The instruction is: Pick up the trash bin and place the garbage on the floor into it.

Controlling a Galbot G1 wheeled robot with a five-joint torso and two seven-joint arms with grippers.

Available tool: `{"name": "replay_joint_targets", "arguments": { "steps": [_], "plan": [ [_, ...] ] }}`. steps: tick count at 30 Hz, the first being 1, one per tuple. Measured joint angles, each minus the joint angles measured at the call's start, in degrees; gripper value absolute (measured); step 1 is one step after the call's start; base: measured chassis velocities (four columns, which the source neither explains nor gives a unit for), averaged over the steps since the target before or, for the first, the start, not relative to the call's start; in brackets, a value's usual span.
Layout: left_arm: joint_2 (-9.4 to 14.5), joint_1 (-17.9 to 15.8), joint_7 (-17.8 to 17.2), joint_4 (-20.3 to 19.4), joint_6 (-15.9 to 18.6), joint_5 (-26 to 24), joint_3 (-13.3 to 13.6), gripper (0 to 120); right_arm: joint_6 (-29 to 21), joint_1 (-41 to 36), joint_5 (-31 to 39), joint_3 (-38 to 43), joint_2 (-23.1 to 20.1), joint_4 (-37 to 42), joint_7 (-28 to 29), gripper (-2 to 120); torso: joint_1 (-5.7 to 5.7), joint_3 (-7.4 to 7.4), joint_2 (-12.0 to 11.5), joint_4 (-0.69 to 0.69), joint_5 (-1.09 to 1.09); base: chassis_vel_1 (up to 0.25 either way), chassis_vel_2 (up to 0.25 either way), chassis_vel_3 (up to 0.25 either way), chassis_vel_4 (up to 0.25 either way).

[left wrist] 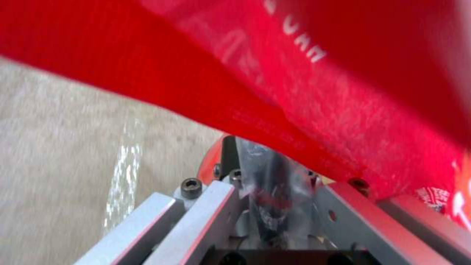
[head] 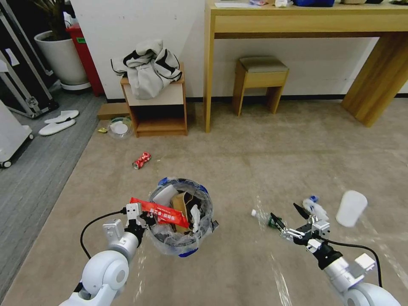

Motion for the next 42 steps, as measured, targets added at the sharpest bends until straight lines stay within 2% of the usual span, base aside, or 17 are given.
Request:
{"name": "replay_joint_targets", "arguments": {
  "steps": [4, 13, 21, 36, 42],
  "plan": [
    [0.06, 0.16, 0.01, -0.22, 0.02, 0.15, -0.04, 1, -0.02, -0.12, 0.0, -0.03, -0.35, 0.09, 0.24, 100, 0.01, 0.01, -0.01, 0.0, -0.01, -0.128, 0.158, 0.137, -0.15],
    [-0.07, 0.53, -0.06, -0.43, 0.08, 0.52, 0.01, 1, 1.03, -0.45, 0.06, -0.04, -0.61, -0.03, 0.37, 100, -0.03, -0.03, 0.01, -0.02, -0.01, 0.017, -0.031, -0.02, 0.017],
    [-0.31, 0.74, -0.11, -0.43, 0.08, 0.96, 0.19, 1, -0.41, -1.09, 0.68, 0.3, -1.06, 0.19, 0.6, 100, -0.03, -0.02, 0.0, 0.0, -0.01, 0.0, 0.0, 0.0, 0.0],
    [-0.92, 0.08, -0.36, 0.32, 0.05, 0.75, 0.25, 1, 1.74, 0.68, 1.11, -0.82, -2.57, -1.77, -0.06, 100, -0.03, -0.02, 0.01, -0.02, 0.01, -0.078, -0.148, 0.069, 0.148],
    [-0.87, -0.09, -0.7, 0.6, 0.06, 0.32, 0.02, 1, 1.92, 1.81, 1.14, -1.99, -2.73, -2.46, -0.11, 100, -0.02, -0.01, 0.0, 0.01, -0.02, -0.034, -0.022, 0.039, 0.027]
  ]
}}
